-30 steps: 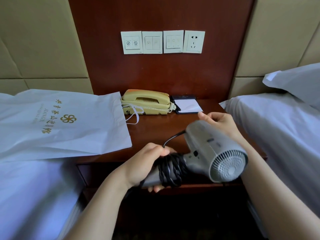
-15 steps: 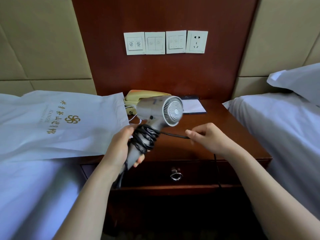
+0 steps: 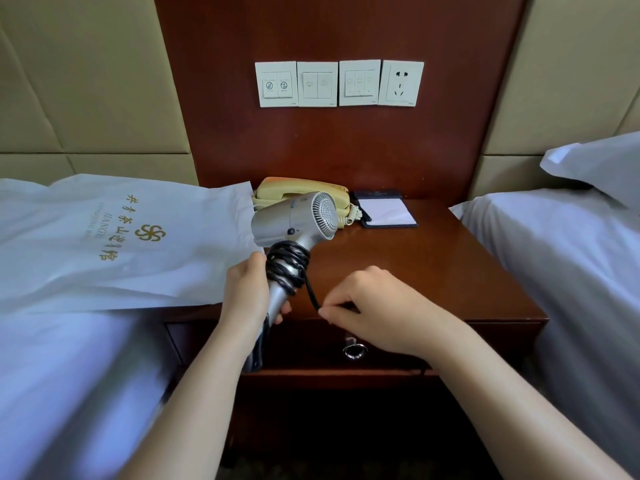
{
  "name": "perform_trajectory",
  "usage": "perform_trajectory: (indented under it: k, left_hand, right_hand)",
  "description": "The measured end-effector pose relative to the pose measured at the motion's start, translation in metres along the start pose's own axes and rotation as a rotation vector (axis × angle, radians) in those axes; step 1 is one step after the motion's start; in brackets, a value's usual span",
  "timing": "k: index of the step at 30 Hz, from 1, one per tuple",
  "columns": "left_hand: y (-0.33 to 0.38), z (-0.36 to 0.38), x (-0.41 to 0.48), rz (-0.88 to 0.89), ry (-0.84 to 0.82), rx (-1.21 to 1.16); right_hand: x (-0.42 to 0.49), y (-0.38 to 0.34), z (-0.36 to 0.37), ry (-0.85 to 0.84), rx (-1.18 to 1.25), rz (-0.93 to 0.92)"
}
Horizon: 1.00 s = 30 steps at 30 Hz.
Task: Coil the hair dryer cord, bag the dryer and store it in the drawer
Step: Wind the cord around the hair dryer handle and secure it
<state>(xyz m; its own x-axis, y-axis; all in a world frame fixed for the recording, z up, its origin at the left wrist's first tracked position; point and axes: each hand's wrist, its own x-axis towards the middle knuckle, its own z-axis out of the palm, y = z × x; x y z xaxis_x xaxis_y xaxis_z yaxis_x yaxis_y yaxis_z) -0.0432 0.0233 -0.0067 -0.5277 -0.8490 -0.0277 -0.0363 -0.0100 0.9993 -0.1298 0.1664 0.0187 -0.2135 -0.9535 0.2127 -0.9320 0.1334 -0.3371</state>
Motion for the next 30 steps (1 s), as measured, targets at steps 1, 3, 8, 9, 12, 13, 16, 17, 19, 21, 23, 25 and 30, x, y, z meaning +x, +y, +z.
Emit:
perform_trajectory:
  k: [1,3,8,9,12,13,16,17,19,21,23,25,30]
  left_hand:
    - [0.000,0.001,0.000,0.012,0.009,0.044]
    - [-0.001,0.002,-0.003,0.029,0.003,0.140]
    - [0.004,0.006,-0.013,0.140,-0.128,0.349]
    - [0.005,0.006,-0.016,0.180,-0.172,0.393]
    - [0.007,0.005,-0.024,0.258,-0.307,0.525]
    - [0.009,0.004,-0.026,0.258,-0.338,0.553]
    - [0.011,0.001,-0.029,0.272,-0.404,0.613]
    - [0.011,0.001,-0.029,0.288,-0.418,0.628]
    - [0.010,0.001,-0.029,0.327,-0.456,0.649]
    - [0.009,0.004,-0.032,0.348,-0.505,0.697]
    - [0.010,0.008,-0.035,0.340,-0.537,0.772]
    - [0.010,0.010,-0.035,0.336,-0.540,0.845]
    - [0.008,0.012,-0.031,0.372,-0.497,0.898]
  right_hand:
    - [0.001,0.001,0.003,0.061,-0.033,0.004]
    - [0.001,0.003,0.008,0.151,-0.055,0.014]
    - [0.003,0.001,0.006,0.270,-0.020,0.007]
    - [0.004,0.002,0.004,0.284,-0.007,0.030]
    - [0.004,0.008,0.000,0.265,0.037,0.084]
    - [0.003,0.008,0.000,0.247,0.039,0.090]
    - [0.003,0.006,0.000,0.212,0.085,0.120]
    - [0.003,0.004,-0.001,0.213,0.132,0.133]
    - [0.005,0.002,-0.005,0.230,0.282,0.161]
    - [0.007,0.002,-0.009,0.237,0.445,0.213]
    - [0.006,0.005,-0.012,0.204,0.528,0.268]
    - [0.004,0.007,-0.014,0.165,0.614,0.272]
    - [0.000,0.013,-0.023,0.171,0.703,0.214]
